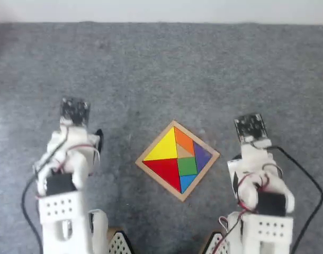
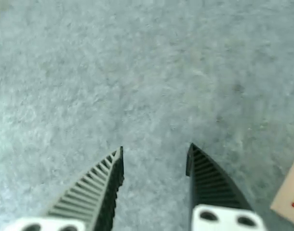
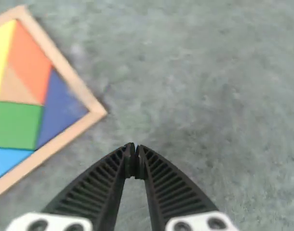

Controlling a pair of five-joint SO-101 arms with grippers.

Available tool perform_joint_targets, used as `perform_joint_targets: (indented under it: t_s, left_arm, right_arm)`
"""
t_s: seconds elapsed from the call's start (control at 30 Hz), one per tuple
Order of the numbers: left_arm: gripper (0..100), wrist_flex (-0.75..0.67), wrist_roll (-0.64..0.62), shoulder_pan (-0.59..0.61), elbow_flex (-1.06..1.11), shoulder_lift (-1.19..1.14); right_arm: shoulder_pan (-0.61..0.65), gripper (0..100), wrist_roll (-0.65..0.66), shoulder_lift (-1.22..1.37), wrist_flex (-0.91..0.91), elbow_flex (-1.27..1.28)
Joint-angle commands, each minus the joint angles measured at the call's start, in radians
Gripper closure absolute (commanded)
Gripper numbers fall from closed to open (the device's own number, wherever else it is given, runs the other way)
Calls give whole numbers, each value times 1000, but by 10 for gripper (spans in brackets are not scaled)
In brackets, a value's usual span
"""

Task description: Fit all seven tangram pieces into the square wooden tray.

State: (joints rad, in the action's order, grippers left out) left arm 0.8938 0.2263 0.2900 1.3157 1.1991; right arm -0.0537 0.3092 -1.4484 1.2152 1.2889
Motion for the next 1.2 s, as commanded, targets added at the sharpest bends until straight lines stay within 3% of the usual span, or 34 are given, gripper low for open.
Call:
perform_joint_targets:
  t_s: [0.0,0.13,0.27,0.37,0.6,1.17]
  left_arm:
    - [791,-23,8,-11,117,186]
    - [791,-21,8,-6,262,367]
    - [792,-14,2,-8,375,545]
    - [792,80,3,-14,361,635]
    - [792,92,3,-25,367,598]
    - [792,92,8,-23,369,598]
  right_arm:
    - [-64,991,-12,-191,-24,132]
    - [-134,990,-12,-386,-18,299]
    - [-183,990,-12,-335,-16,341]
    - [-223,990,-12,-340,-12,382]
    - [-285,991,-12,-363,-12,394]
    - [-278,991,-12,-363,-12,394]
